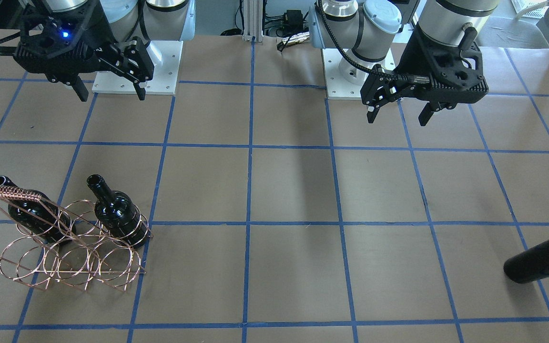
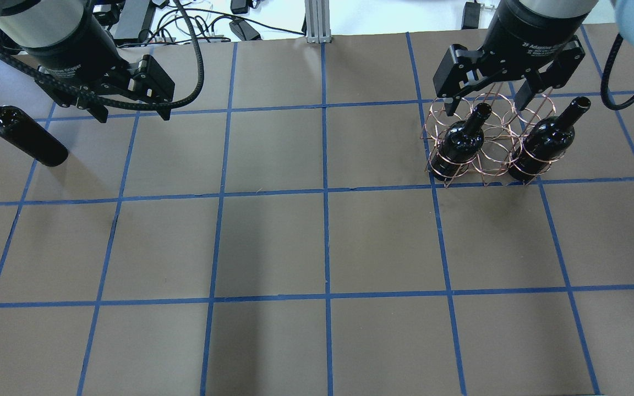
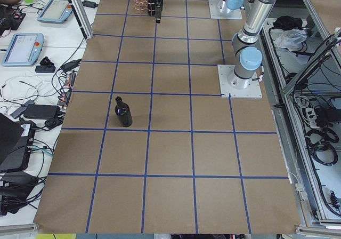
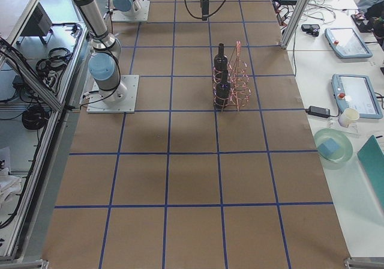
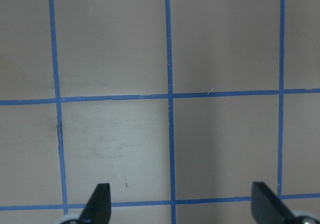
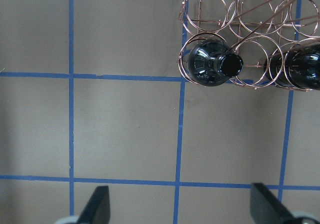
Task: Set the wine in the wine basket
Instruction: 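Move the left gripper toward the dark wine bottle lying nearby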
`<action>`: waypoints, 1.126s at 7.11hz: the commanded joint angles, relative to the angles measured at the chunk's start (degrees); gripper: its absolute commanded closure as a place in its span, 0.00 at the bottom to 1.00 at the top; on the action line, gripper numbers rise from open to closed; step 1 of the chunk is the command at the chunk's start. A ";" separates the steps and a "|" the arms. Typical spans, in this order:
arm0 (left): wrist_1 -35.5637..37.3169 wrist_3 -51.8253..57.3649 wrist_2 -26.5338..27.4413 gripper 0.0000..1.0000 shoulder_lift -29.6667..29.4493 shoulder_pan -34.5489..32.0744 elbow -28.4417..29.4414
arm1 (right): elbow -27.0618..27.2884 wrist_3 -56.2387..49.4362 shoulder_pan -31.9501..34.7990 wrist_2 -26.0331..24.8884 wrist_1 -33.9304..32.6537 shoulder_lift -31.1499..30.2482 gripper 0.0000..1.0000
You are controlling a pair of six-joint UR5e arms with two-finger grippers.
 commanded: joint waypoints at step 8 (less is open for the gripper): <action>0.22 0.28 0.05 0.00 -0.04 0.97 -0.43 | 0.00 0.13 0.00 0.00 0.04 0.00 0.00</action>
